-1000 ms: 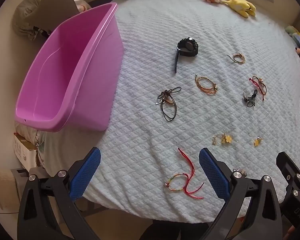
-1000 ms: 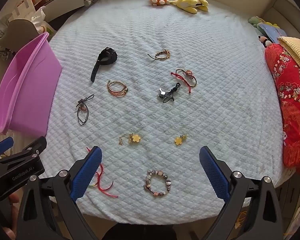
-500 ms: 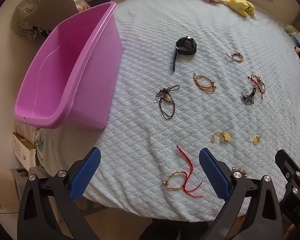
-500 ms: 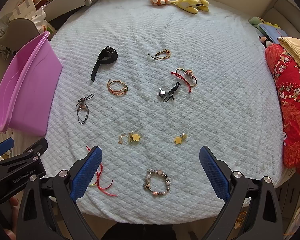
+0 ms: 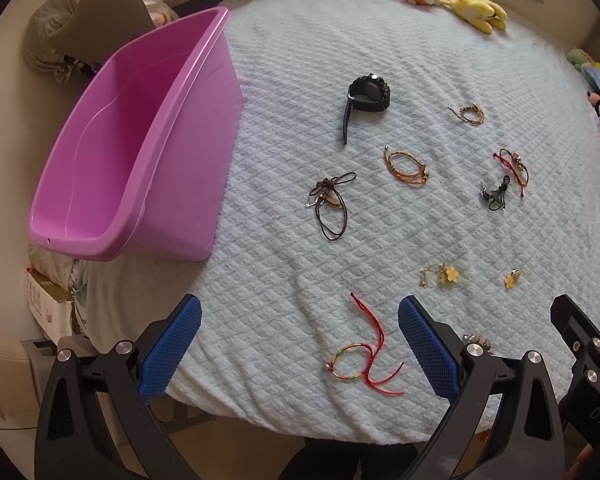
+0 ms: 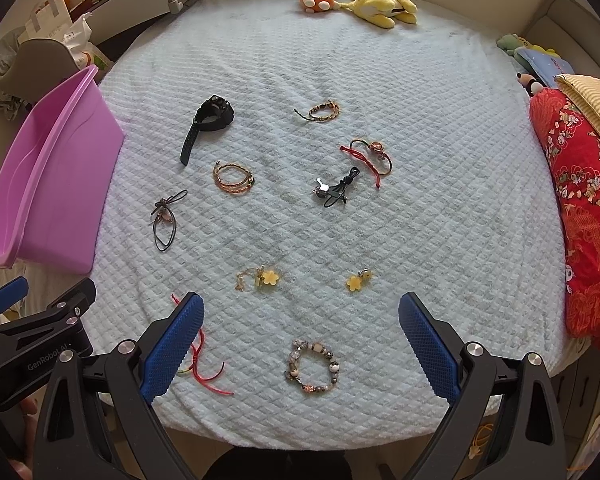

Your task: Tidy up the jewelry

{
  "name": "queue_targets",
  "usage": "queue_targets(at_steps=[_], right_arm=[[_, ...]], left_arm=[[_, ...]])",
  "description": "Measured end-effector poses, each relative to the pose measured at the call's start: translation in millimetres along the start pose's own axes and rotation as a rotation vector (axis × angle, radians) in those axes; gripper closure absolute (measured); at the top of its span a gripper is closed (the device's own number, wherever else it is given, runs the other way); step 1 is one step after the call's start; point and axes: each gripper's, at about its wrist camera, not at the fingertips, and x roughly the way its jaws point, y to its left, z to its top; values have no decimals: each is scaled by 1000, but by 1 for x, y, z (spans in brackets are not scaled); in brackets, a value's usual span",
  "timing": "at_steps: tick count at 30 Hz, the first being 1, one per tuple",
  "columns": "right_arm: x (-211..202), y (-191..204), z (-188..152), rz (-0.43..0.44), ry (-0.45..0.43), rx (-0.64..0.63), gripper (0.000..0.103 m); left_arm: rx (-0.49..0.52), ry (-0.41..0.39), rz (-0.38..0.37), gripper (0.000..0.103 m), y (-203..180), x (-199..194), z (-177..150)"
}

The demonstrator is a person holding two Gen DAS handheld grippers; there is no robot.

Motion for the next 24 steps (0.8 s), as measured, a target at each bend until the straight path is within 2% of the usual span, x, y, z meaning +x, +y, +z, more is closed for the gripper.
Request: queue_targets(at_steps=[24], right_arm=[[-2, -3, 3, 1, -6, 3, 9]], left_arm=[[8, -8, -8, 6, -3, -2, 1]])
